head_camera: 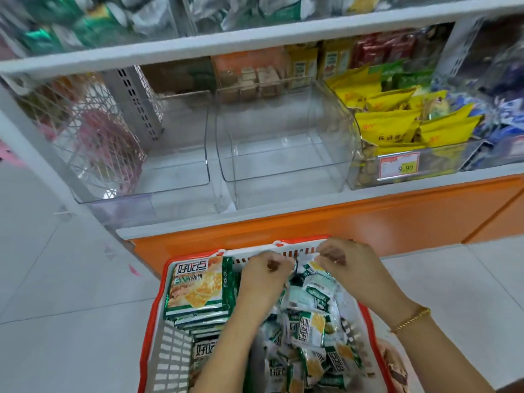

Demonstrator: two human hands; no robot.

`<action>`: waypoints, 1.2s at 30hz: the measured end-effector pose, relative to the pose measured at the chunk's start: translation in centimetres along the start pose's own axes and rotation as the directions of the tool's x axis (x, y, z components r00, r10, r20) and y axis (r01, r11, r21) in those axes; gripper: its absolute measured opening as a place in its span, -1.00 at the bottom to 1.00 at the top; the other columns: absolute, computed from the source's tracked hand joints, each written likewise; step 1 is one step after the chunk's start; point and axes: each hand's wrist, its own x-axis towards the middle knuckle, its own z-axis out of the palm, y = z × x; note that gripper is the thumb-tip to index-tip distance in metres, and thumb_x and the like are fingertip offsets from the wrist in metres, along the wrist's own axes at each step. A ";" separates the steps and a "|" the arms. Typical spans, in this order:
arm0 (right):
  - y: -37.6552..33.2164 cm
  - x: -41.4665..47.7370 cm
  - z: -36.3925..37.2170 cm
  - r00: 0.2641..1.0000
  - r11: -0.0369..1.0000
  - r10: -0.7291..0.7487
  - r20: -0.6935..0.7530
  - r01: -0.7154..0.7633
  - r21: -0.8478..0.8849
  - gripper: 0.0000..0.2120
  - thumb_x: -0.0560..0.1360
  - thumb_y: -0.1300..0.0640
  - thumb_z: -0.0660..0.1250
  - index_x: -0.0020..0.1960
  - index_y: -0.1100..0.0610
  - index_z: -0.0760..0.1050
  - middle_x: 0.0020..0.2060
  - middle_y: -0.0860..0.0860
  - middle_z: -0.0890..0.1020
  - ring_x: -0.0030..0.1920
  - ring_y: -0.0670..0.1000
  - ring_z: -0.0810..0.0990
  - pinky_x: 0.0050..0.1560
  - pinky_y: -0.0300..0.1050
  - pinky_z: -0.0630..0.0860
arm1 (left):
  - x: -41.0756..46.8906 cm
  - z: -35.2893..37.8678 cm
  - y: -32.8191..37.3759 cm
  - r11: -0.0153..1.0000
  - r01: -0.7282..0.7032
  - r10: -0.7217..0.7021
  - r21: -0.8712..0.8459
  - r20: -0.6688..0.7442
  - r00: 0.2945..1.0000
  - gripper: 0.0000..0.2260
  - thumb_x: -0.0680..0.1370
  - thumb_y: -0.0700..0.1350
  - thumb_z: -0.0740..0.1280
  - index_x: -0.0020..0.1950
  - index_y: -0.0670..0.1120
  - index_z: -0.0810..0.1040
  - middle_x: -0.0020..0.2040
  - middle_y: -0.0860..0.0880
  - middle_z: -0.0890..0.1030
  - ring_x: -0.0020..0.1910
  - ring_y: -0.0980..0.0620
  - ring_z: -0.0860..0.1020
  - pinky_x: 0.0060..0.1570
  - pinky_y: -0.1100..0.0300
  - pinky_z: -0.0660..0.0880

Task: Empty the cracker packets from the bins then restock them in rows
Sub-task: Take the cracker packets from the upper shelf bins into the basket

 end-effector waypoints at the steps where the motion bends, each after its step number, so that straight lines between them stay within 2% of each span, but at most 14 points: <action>1: -2.0 0.1 -1.5 0.997 0.998 -0.063 -0.048 0.064 0.017 -0.97 0.49 0.09 0.40 -0.07 0.03 0.59 -0.17 -0.16 0.65 -0.15 -0.23 0.58 -0.03 -0.28 0.52 | -0.1 -1.6 2.3 0.995 -0.100 0.100 0.003 -0.068 0.993 -0.84 0.54 -0.04 0.36 -0.22 -0.03 0.56 -0.34 0.14 0.55 -0.29 0.12 0.52 -0.30 0.40 0.40; 2: -4.0 0.2 -3.0 0.987 0.992 -0.120 -0.102 0.123 0.026 -0.94 0.47 0.07 0.41 -0.16 0.02 0.58 -0.26 -0.17 0.63 -0.22 -0.23 0.56 -0.16 -0.37 0.46 | -0.4 -3.4 4.9 0.979 -0.204 0.204 0.018 -0.130 0.970 -0.80 0.53 -0.02 0.36 -0.28 -0.03 0.51 -0.40 0.14 0.50 -0.35 0.15 0.48 -0.34 0.38 0.37; 4: -8.3 0.4 -6.4 0.946 0.969 -0.232 -0.228 0.246 0.035 -0.80 0.46 0.03 0.42 -0.30 0.04 0.50 -0.43 -0.12 0.54 -0.34 -0.18 0.49 -0.31 -0.39 0.37 | -1.1 -7.0 9.6 0.916 -0.397 0.397 0.048 -0.228 0.889 -0.75 0.52 -0.01 0.37 -0.33 -0.04 0.47 -0.45 0.12 0.43 -0.42 0.16 0.39 -0.37 0.33 0.33; 7: -14.3 0.9 -11.4 0.855 0.911 -0.391 -0.341 0.413 -0.010 -0.73 0.45 0.01 0.40 -0.34 0.08 0.43 -0.49 -0.10 0.41 -0.41 -0.14 0.40 -0.38 -0.34 0.30 | -2.0 -12.2 15.6 0.791 -0.595 0.606 0.142 -0.321 0.728 -0.75 0.52 0.01 0.38 -0.33 -0.03 0.47 -0.45 0.12 0.44 -0.44 0.17 0.37 -0.40 0.30 0.32; 9: -17.4 2.0 -14.3 0.802 0.869 -0.482 -0.354 0.489 -0.077 -0.76 0.45 0.02 0.40 -0.31 0.06 0.44 -0.46 -0.10 0.44 -0.38 -0.14 0.41 -0.36 -0.34 0.33 | -1.9 -15.0 18.5 0.721 -0.664 0.685 0.196 -0.344 0.642 -0.77 0.51 0.02 0.37 -0.32 0.01 0.47 -0.46 0.14 0.45 -0.45 0.18 0.37 -0.40 0.32 0.31; 11: -20.0 3.8 -16.7 0.771 0.843 -0.536 -0.344 0.513 -0.163 -0.81 0.46 0.04 0.42 -0.27 0.04 0.48 -0.40 -0.12 0.51 -0.33 -0.15 0.46 -0.31 -0.39 0.37 | -1.1 -17.3 20.9 0.693 -0.668 0.717 0.271 -0.354 0.600 -0.81 0.51 -0.01 0.37 -0.29 0.02 0.49 -0.43 0.12 0.48 -0.43 0.18 0.41 -0.38 0.34 0.34; 14: -23.0 7.5 -20.0 0.758 0.828 -0.559 -0.337 0.486 -0.279 -0.90 0.47 0.05 0.41 -0.14 0.05 0.53 -0.23 -0.11 0.60 -0.21 -0.11 0.54 -0.23 -0.40 0.40 | 1.2 -20.3 23.4 0.667 -0.623 0.745 0.410 -0.359 0.562 -0.94 0.52 -0.08 0.38 -0.11 -0.02 0.54 -0.23 0.12 0.58 -0.26 0.25 0.51 -0.22 0.42 0.43; 17: -25.7 11.0 -23.3 0.730 0.813 -0.576 -0.367 0.467 -0.348 -0.80 0.48 0.03 0.41 0.04 0.07 0.52 -0.08 -0.06 0.56 -0.09 -0.02 0.54 -0.05 -0.21 0.46 | 3.6 -23.2 25.5 0.648 -0.565 0.760 0.510 -0.385 0.523 -0.87 0.53 -0.07 0.36 0.06 -0.03 0.53 0.00 0.03 0.58 -0.02 0.11 0.54 0.00 0.25 0.44; 21: -29.1 15.4 -25.9 0.729 0.761 -0.610 -0.309 0.432 -0.484 -0.62 0.46 0.04 0.44 0.23 0.07 0.46 0.09 -0.01 0.55 0.05 0.00 0.51 0.05 -0.14 0.43 | 5.7 -27.7 28.4 0.600 -0.432 0.792 0.673 -0.424 0.439 -0.78 0.53 -0.10 0.36 0.16 -0.09 0.54 0.08 -0.02 0.53 0.06 0.04 0.49 0.03 0.29 0.32; 25: -30.9 19.0 -26.0 0.825 0.628 -0.560 -0.078 0.361 -0.689 -0.37 0.43 0.06 0.48 0.43 0.06 0.30 0.35 0.09 0.46 0.30 0.12 0.43 0.23 -0.04 0.38 | 7.3 -31.9 29.5 0.577 -0.255 0.784 0.776 -0.439 0.439 -0.66 0.48 -0.14 0.42 0.24 -0.13 0.51 0.23 -0.19 0.45 0.24 -0.12 0.41 0.21 0.12 0.30; 29: -31.3 20.6 -26.0 0.872 0.592 -0.487 0.051 0.373 -0.715 -0.26 0.43 0.06 0.48 0.49 -0.06 0.18 0.41 0.06 0.39 0.28 0.13 0.44 0.18 -0.06 0.41 | 9.2 -35.1 28.9 0.634 -0.156 0.724 0.757 -0.510 0.464 -0.44 0.39 -0.07 0.49 0.33 -0.15 0.42 0.27 -0.23 0.41 0.28 -0.19 0.37 0.31 0.01 0.31; 31: -31.3 20.8 -25.8 0.883 0.586 -0.459 0.098 0.384 -0.714 -0.22 0.43 0.09 0.47 0.51 -0.09 0.12 0.44 0.03 0.34 0.29 0.10 0.43 0.14 -0.08 0.39 | 9.9 -36.0 28.8 0.645 -0.096 0.672 0.758 -0.502 0.544 -0.32 0.34 0.05 0.49 0.37 -0.15 0.37 0.24 -0.23 0.45 0.21 -0.22 0.43 0.25 -0.08 0.40; 34: -31.2 21.2 -25.4 0.873 0.586 -0.479 0.096 0.399 -0.705 -0.24 0.42 0.12 0.49 0.49 -0.07 0.18 0.41 0.03 0.38 0.27 0.10 0.43 0.13 -0.10 0.37 | 10.4 -36.6 29.1 0.586 -0.027 0.605 0.810 -0.415 0.679 -0.27 0.37 -0.11 0.52 0.44 -0.19 0.25 0.24 -0.28 0.45 0.15 -0.28 0.46 0.11 -0.08 0.43; 36: -31.1 21.5 -25.2 0.851 0.567 -0.522 0.064 0.402 -0.720 -0.31 0.41 0.09 0.49 0.45 -0.04 0.26 0.38 0.04 0.43 0.21 0.07 0.45 0.07 -0.13 0.35 | 10.3 -37.1 29.4 0.537 -0.005 0.607 0.843 -0.382 0.697 -0.30 0.38 -0.21 0.50 0.43 -0.23 0.25 0.21 -0.31 0.48 0.11 -0.30 0.48 0.05 -0.05 0.45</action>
